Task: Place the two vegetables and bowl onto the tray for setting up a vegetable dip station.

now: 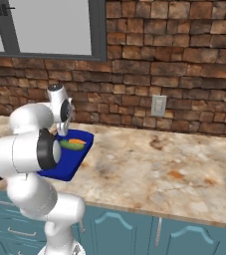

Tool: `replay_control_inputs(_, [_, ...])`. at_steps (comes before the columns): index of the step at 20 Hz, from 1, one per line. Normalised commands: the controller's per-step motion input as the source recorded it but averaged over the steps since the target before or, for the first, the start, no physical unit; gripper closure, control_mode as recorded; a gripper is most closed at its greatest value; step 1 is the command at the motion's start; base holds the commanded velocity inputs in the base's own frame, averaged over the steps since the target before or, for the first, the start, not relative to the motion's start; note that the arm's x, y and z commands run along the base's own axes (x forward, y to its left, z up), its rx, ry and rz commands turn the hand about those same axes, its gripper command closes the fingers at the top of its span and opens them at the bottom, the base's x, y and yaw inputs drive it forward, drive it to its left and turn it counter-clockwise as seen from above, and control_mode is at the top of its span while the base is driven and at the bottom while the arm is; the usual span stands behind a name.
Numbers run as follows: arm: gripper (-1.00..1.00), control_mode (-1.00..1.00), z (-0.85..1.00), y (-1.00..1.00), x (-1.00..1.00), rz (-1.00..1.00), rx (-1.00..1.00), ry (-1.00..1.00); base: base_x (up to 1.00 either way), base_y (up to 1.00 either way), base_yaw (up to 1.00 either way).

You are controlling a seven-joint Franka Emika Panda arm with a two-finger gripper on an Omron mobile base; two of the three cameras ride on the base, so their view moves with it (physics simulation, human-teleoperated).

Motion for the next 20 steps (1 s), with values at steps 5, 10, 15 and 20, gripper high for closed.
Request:
replay_control_inputs(5, [-1.00,-1.00,0.58,-0.27,-0.42,-0.13,0.02,-0.01,0.00,0.00,0.00])
replay_control_inputs(10, [-1.00,-1.00,0.31,-0.15,-0.66,-0.19,0.03,-0.03,0.00,0.00,0.00])
replay_control_inputs(15, [-1.00,-1.00,0.26,-0.16,-0.77,-0.26,0.04,-0.03,0.00,0.00,0.00])
replay_control_inputs(20, [-1.00,-1.00,0.50,-0.21,-0.69,-0.29,0.04,0.00,0.00,0.00,0.00])
